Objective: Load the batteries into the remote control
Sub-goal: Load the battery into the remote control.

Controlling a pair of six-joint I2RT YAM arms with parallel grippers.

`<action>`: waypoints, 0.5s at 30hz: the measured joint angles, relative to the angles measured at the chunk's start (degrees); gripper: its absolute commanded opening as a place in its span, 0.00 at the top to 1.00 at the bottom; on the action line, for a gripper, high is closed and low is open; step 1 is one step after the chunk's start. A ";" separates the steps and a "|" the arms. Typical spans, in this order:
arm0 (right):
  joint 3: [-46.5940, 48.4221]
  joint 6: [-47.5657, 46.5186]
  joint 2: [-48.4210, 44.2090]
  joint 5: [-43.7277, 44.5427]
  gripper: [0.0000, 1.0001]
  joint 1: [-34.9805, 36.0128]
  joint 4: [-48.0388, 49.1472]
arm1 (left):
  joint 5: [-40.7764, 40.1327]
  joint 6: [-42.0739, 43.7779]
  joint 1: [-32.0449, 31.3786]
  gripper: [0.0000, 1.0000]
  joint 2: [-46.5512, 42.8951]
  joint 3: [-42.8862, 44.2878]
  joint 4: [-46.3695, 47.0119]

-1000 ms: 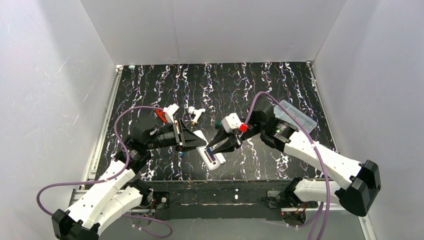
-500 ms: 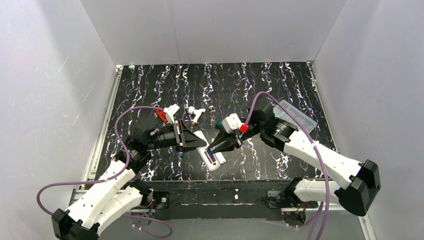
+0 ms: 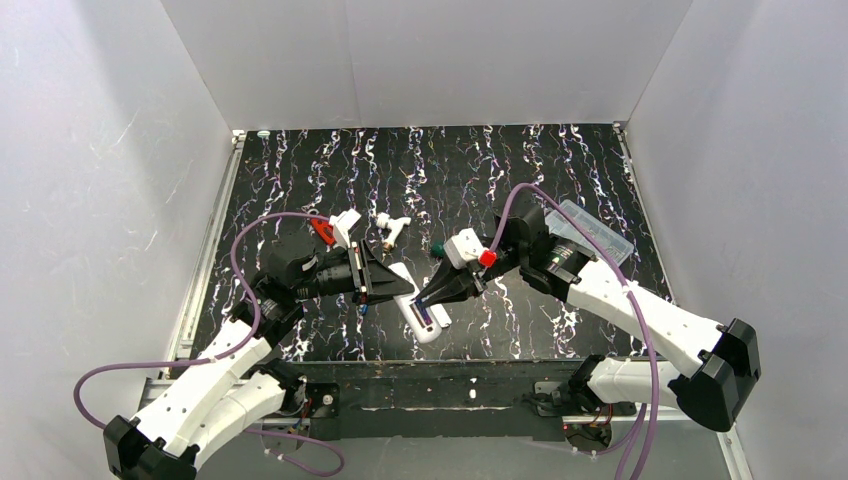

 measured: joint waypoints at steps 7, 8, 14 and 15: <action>0.07 -1.29 0.00 -0.02 0.79 0.00 -0.81 | -0.37 0.00 -0.04 1.00 0.00 0.00 -0.02; 0.07 -1.53 0.00 -0.02 0.80 0.00 -0.94 | -0.44 0.02 -0.04 1.00 0.00 0.00 -0.02; 0.22 -3.54 0.00 0.02 0.81 0.00 -2.49 | -0.68 0.04 -0.22 1.00 0.00 0.00 -0.70; 0.24 -4.04 0.00 0.04 0.82 0.00 -2.97 | -0.81 0.04 -0.31 1.00 0.00 0.00 -0.87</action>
